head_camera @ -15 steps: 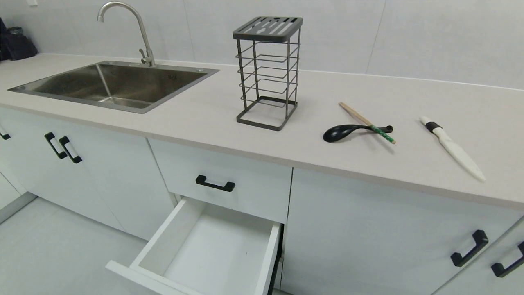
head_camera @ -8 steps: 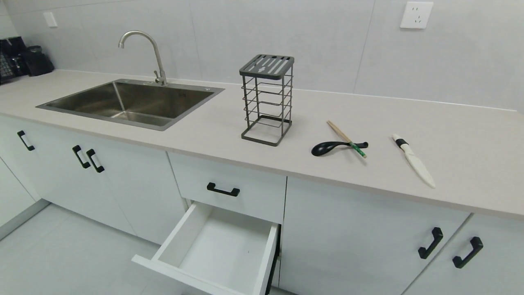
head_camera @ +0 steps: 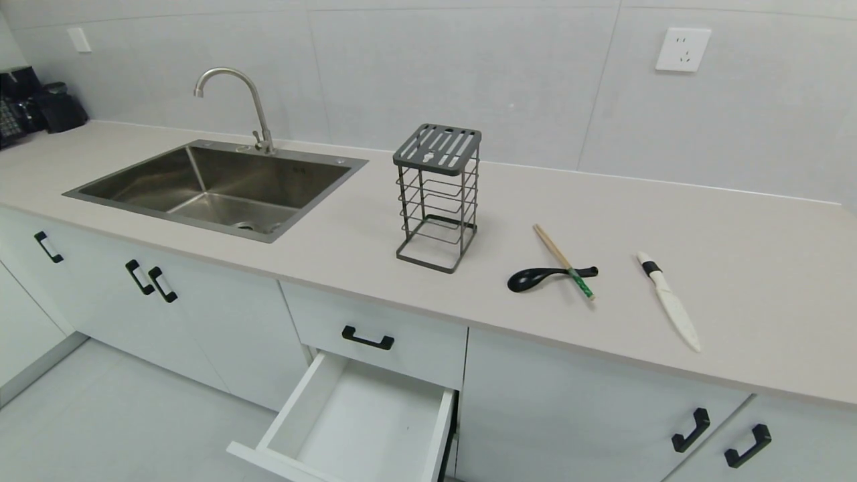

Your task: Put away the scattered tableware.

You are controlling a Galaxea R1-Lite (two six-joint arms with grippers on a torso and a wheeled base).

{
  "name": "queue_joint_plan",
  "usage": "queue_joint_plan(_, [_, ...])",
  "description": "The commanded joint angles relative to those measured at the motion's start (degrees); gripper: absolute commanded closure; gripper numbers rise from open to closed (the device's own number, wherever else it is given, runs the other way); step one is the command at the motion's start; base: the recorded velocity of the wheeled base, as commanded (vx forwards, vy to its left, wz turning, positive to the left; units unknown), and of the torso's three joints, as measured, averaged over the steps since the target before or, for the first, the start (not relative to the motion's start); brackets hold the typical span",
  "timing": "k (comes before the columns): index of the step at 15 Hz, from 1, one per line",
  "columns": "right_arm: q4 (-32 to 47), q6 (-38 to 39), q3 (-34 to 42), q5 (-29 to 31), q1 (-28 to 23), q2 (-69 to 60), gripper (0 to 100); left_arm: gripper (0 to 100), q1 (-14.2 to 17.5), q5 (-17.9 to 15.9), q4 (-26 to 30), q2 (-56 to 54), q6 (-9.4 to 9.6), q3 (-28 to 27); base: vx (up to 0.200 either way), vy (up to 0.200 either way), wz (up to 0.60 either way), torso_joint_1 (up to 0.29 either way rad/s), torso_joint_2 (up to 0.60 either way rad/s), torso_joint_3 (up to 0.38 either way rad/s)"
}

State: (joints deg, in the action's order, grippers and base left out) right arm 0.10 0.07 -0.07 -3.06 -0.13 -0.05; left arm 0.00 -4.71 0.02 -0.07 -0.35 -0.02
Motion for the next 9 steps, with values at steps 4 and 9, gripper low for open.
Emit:
queue_joint_plan(4, [-0.01, 0.01, -0.01, -0.02, 0.05, 0.05, 100, 0, 0.00, 0.05, -0.02, 0.07, 0.09, -0.06, 0.000, 0.000, 0.00, 0.226, -0.44, -0.210])
queue_joint_plan(9, [-0.01, 0.01, 0.07, -0.02, 0.05, 0.05, 100, 0, 0.00, 0.05, -0.02, 0.07, 0.09, 0.02, 0.000, 0.000, 0.00, 0.024, -0.04, -0.018])
